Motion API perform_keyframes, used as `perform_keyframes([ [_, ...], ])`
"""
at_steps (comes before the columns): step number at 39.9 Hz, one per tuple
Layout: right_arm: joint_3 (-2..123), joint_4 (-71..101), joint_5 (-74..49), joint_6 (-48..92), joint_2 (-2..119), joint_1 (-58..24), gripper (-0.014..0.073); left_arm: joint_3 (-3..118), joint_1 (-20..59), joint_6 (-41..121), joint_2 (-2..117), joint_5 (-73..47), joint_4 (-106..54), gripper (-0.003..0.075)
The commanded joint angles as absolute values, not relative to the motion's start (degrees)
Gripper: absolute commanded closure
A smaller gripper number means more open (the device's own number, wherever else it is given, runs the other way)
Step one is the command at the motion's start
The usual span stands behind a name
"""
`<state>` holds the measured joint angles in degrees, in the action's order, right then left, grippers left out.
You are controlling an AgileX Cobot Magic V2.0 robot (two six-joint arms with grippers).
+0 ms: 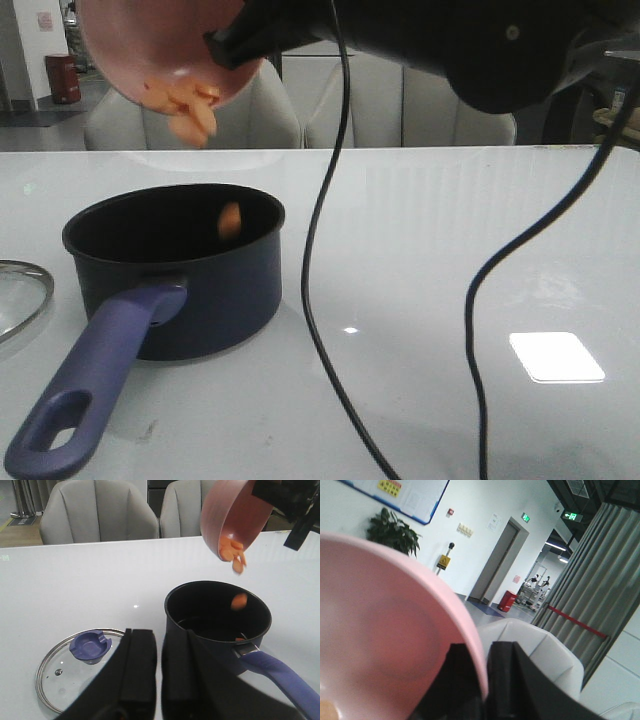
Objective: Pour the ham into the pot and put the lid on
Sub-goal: 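Tilt the pink bowl with the right gripper to pour ham into saucepan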
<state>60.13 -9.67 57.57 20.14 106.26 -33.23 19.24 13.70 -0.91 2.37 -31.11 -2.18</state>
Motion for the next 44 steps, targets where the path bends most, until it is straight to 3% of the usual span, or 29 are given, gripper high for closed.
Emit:
perform_keyframes([
  [1, 61.4, -8.7, 63.9, 25.2, 104.0, -33.2, 0.0454, 20.7, 13.7, -1.2, 3.0, -26.8, -2.9, 0.0577],
  [34, 61.4, -8.2, 70.4, 31.9, 103.9, -34.5, 0.0454, 20.7, 13.7, -1.2, 3.0, -26.8, -2.9, 0.0577],
  [44, 61.4, -8.2, 66.9, 46.8, 105.5, -36.7, 0.0454, 20.7, 13.7, -1.2, 3.0, -26.8, -2.9, 0.0577],
])
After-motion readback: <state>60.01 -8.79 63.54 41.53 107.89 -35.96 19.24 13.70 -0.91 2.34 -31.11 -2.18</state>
